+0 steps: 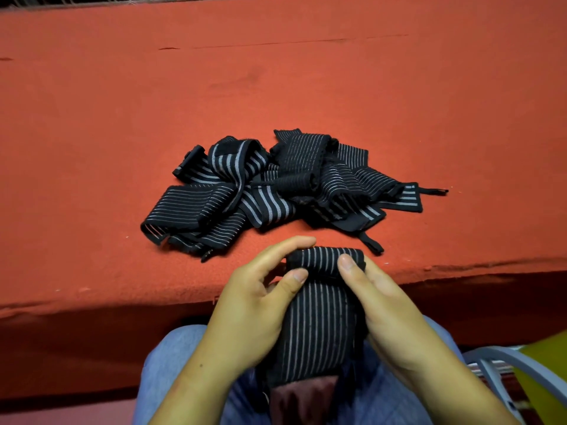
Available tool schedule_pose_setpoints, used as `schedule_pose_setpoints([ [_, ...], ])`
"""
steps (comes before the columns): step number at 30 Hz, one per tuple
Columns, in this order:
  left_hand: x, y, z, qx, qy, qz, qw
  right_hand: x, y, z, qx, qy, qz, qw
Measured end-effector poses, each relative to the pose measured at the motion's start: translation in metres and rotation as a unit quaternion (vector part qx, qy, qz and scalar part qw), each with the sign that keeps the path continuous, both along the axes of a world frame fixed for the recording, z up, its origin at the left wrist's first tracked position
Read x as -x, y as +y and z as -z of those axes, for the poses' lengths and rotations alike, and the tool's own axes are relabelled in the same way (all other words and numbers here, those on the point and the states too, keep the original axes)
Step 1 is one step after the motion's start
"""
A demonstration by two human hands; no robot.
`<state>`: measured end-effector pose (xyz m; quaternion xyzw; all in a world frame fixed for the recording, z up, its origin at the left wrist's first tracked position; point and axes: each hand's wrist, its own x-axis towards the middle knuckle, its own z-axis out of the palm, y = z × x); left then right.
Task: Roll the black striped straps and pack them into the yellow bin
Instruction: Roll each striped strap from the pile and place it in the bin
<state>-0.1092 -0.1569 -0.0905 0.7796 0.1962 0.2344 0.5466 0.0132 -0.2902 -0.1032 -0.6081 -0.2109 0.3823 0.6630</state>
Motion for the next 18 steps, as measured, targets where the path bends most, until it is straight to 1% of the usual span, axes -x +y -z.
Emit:
schedule_pose_setpoints([
  [3, 0.001, -0.001, 0.002, 0.019, 0.001, 0.018, 1.0, -0.001, 0.001, -0.001, -0.015, 0.026, 0.016, 0.999],
  [5, 0.001, -0.003, 0.0, 0.056, -0.005, 0.026, 0.998, -0.002, -0.001, -0.004, -0.022, 0.032, 0.015, 0.999],
  [8, -0.002, -0.005, -0.003, 0.094, -0.002, 0.01, 0.996, -0.002, -0.003, -0.006, -0.018, 0.004, -0.002, 1.0],
  [10, -0.003, -0.006, 0.0, 0.099, 0.023, 0.002, 0.995, -0.002, -0.003, -0.005, -0.009, -0.025, -0.025, 0.999],
  [13, -0.006, -0.013, 0.007, 0.124, 0.048, -0.009, 0.991, 0.002, -0.002, 0.001, -0.01, -0.026, -0.045, 0.999],
  [16, -0.012, -0.021, 0.008, 0.157, 0.04, -0.025, 0.986, 0.007, 0.002, 0.007, -0.014, -0.012, -0.023, 1.0],
  [18, -0.013, -0.022, 0.006, 0.189, 0.007, -0.028, 0.981, 0.005, 0.004, 0.01, -0.018, -0.014, 0.022, 0.999],
])
